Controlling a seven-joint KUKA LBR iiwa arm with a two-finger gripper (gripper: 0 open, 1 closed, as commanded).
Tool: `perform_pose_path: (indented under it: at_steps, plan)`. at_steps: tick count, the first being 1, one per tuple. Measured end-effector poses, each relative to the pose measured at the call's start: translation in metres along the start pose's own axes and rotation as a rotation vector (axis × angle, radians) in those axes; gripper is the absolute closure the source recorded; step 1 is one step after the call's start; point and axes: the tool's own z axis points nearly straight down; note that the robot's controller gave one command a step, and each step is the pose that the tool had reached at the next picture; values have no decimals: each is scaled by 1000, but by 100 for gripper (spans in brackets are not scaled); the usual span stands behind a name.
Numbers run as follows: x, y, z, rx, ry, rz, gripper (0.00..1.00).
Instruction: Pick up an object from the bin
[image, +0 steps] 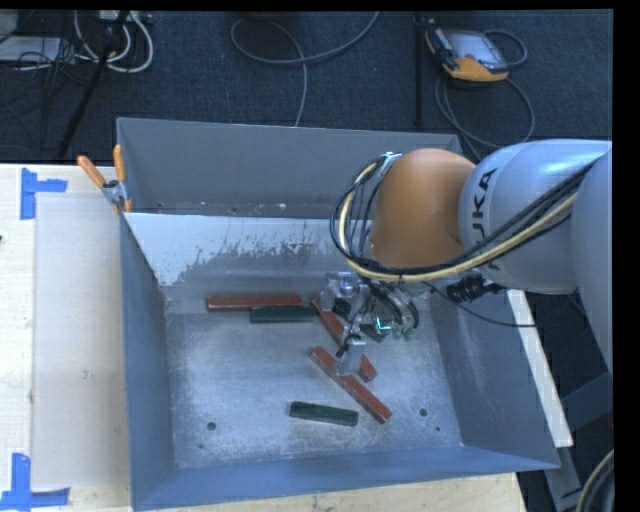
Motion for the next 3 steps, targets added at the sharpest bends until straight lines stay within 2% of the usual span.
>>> perform_pose_path:
  at_steps: [1,2,3]
  plan:
    - [-2,0,-4,0,-7,1,0]
    - [67,-3,56,1,-10,-54,0]
    - [71,-3,42,1,-5,-124,0]
